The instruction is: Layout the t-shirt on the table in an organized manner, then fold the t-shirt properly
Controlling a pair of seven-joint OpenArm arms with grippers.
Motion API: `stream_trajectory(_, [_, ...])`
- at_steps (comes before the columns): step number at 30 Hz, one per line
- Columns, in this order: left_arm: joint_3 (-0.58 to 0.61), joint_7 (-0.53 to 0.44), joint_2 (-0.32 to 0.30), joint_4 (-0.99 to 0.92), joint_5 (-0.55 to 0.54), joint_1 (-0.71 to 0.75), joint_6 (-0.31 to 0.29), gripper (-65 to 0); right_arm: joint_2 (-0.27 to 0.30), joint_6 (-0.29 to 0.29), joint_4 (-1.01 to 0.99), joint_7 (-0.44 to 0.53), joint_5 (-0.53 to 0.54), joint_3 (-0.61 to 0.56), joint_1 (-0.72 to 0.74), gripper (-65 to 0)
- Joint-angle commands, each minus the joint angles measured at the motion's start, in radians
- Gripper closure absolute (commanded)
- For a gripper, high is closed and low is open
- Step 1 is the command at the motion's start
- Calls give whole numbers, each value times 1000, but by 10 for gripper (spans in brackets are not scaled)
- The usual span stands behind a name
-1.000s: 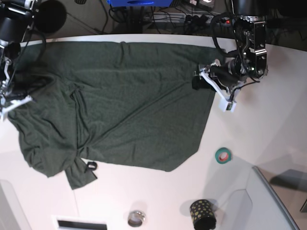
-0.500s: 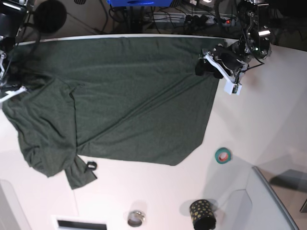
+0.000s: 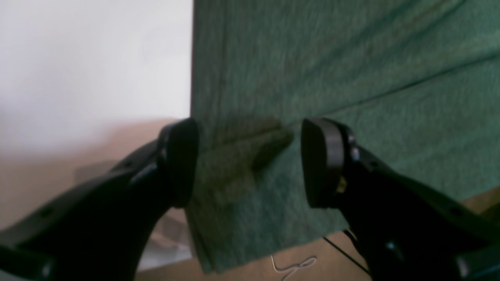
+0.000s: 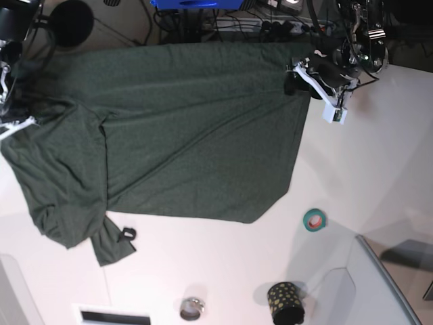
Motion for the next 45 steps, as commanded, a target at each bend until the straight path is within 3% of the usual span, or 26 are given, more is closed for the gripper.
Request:
stream_trajectory(1, [-5, -15, -9, 21, -9, -17, 4, -397, 21, 0, 42, 22, 4, 4, 17, 0])
stream_trajectory(8, [-3, -15, -9, 59, -9, -60, 6, -397, 23, 0, 159, -38, 4, 6, 22, 0])
stream_trajectory(11, [0, -15, -9, 59, -7, -118, 6, -397, 63, 7, 126, -35, 4, 4, 92, 0])
stream_trajectory(14, [4, -15, -7, 16, -7, -188, 3, -397, 115, 99, -55, 45, 4, 6, 229, -5])
stream_trajectory(17, [6, -15, -6, -16, -7, -251, 3, -397, 162, 232, -329, 212, 4, 15, 385, -9])
stream_trajectory(19, [6, -15, -7, -16, -7, -268, 1, -397, 193, 280, -493, 289, 4, 9, 473, -15])
stream_trajectory(21, [4, -15, -10, -16, -7, -273, 1, -397, 225, 292, -687, 358, 4, 6, 569, -87])
stream_trajectory(23, [1, -15, -10, -16, -7, -267, 1, -397, 247, 294, -829, 425, 4, 6, 632, -219])
stream_trajectory(26, [0, -15, -10, -24, -4, -257, 1, -397, 251, 292, -922, 539, 4, 4, 654, -467])
stream_trajectory(27, [-2, -19, -10, -24, -3, -242, 1, -397, 248, 290, -922, 544, 4, 4, 651, -495])
stream_trajectory(32, [-2, -22, -41, -19, -7, -204, 1, -397, 241, 290, -922, 544, 3, -11, 622, -447])
stream_trajectory(36, [-3, -22, -58, -18, -7, -190, 1, -397, 224, 286, -922, 548, 4, -151, 612, -440])
stream_trajectory(40, [-3, -24, -75, -18, -7, -176, 1, -397, 221, 218, -922, 548, 6, -175, 611, -440])
stream_trajectory(45, [-3, -24, -75, -18, -7, -176, 1, -397, 207, 201, -922, 548, 6, -209, 595, -440])
